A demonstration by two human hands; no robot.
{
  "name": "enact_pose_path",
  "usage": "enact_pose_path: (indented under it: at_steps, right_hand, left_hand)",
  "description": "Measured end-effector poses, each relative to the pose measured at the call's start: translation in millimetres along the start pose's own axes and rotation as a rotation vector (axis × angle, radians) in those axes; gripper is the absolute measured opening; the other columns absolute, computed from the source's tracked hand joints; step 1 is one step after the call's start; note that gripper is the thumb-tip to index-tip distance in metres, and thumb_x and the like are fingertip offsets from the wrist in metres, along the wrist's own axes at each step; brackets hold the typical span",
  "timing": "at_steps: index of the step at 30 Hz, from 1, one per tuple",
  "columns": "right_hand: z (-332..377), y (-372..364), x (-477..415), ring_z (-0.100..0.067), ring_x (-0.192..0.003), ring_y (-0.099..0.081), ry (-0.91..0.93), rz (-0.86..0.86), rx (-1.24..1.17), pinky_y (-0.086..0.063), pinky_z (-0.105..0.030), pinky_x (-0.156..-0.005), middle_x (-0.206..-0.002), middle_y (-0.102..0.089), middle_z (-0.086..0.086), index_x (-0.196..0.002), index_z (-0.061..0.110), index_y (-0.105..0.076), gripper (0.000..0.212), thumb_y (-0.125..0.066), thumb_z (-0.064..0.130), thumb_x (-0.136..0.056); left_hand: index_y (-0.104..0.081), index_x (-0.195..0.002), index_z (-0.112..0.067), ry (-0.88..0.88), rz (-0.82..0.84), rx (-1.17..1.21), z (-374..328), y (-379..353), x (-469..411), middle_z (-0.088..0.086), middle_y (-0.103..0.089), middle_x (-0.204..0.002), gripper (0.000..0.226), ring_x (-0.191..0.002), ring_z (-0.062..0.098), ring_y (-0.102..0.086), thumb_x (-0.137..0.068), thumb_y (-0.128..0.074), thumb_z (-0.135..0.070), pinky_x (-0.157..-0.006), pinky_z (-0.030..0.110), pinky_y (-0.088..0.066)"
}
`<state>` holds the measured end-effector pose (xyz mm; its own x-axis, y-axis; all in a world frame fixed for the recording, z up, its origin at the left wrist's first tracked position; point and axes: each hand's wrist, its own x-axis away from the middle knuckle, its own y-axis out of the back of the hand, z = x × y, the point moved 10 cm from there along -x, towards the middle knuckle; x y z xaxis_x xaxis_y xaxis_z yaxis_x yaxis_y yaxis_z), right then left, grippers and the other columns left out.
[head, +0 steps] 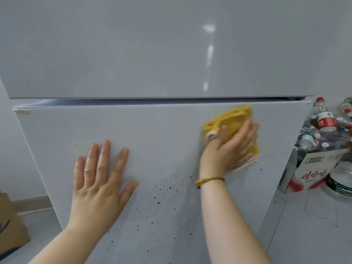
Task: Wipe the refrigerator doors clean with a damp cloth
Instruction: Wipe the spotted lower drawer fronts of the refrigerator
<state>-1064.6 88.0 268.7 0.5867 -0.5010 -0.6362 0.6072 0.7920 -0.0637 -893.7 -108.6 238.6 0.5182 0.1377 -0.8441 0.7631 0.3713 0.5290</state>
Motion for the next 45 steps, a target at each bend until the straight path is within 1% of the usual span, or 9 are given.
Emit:
enact_pose_path:
  at_steps: [4,7,11,16,24,29,36,41,45]
  right_hand:
    - [49,-28,70,-0.019,-0.143,0.004,0.800,0.255,0.166,0.006,-0.048,-0.112,-0.156,-0.001,0.002,-0.137,0.030,-0.023,0.058,-0.013,0.063,-0.090]
    - [34,-24,40,-0.016,-0.143,0.006,0.979,0.223,0.190,0.005,-0.047,-0.112,-0.155,0.010,0.009,-0.135,0.033,-0.020,0.052,-0.013,0.061,-0.092]
    - [-11,-3,-46,-0.032,-0.134,-0.021,0.572,0.132,0.189,-0.003,-0.038,-0.111,-0.145,-0.032,-0.021,-0.138,0.016,-0.032,0.064,-0.010,0.056,-0.094]
    - [-52,16,-67,-0.026,-0.140,-0.023,-0.165,-0.058,0.015,-0.012,-0.044,-0.113,-0.149,-0.031,-0.009,-0.139,0.012,-0.036,0.068,-0.024,0.052,-0.086]
    - [29,-12,-25,-0.032,-0.131,-0.020,0.726,0.153,0.152,0.001,-0.042,-0.109,-0.139,-0.040,-0.023,-0.132,0.020,-0.032,0.063,-0.016,0.064,-0.089]
    - [-62,10,-73,-0.030,-0.139,-0.022,0.118,0.075,0.097,-0.007,-0.048,-0.112,-0.149,-0.027,-0.014,-0.141,0.013,-0.031,0.090,-0.004,0.074,-0.080]
    - [-155,31,-27,-0.021,-0.142,-0.014,-0.519,0.023,-0.002,-0.008,-0.030,-0.111,-0.154,-0.016,-0.007,-0.145,0.014,-0.019,0.054,-0.026,0.038,-0.097]
    - [-74,13,-70,-0.021,-0.143,-0.009,-0.308,0.109,-0.024,-0.004,-0.040,-0.114,-0.155,-0.012,-0.004,-0.145,0.020,-0.019,0.063,-0.024,0.048,-0.089]
    - [-34,9,-88,-0.023,-0.143,-0.009,-0.034,0.115,0.014,-0.002,-0.045,-0.115,-0.155,-0.014,-0.004,-0.145,0.020,-0.021,0.072,-0.017,0.055,-0.083]
  left_hand:
    - [0.000,-0.145,-0.031,0.040,-0.004,-0.004,2,-3,-1,0.019,-0.018,-0.143,0.063,-0.141,0.011,0.015,-0.091,-0.011,-0.061,-0.116,0.032,0.009]
    - [0.001,-0.145,-0.033,0.035,-0.014,0.010,2,-2,0,0.019,-0.018,-0.142,0.062,-0.141,0.010,0.014,-0.090,-0.011,-0.061,-0.115,0.032,0.008]
    - [0.001,-0.145,-0.034,0.034,-0.020,0.032,0,-1,-2,0.018,-0.015,-0.143,0.063,-0.141,0.009,0.014,-0.090,-0.011,-0.062,-0.115,0.032,0.008]
    - [-0.007,-0.145,-0.030,0.026,-0.025,0.010,-4,-5,-2,0.011,0.000,-0.152,0.062,-0.141,0.012,0.016,-0.091,-0.010,-0.061,-0.115,0.034,0.011]
    - [-0.023,-0.135,-0.015,0.083,0.009,0.010,-3,-9,-2,0.025,-0.016,-0.138,0.070,-0.132,0.033,0.002,-0.088,-0.011,-0.065,-0.113,0.034,0.012]
    - [-0.018,-0.135,-0.019,0.079,0.011,0.013,-4,-10,-3,0.024,-0.015,-0.139,0.067,-0.132,0.033,0.001,-0.087,-0.011,-0.066,-0.114,0.032,0.014]
    - [-0.030,-0.131,-0.006,0.107,0.026,0.029,-7,-11,-3,0.026,-0.016,-0.138,0.077,-0.131,0.036,0.002,-0.087,-0.012,-0.066,-0.114,0.033,0.014]
    - [-0.029,-0.131,-0.007,0.136,0.009,0.038,-5,-12,-1,0.026,-0.016,-0.139,0.078,-0.131,0.037,0.001,-0.086,-0.012,-0.068,-0.114,0.038,0.011]
    - [-0.023,-0.134,-0.020,0.154,-0.001,0.053,-2,-9,-1,0.022,-0.016,-0.140,0.072,-0.139,0.026,0.011,-0.084,-0.011,-0.070,-0.093,0.072,-0.026]
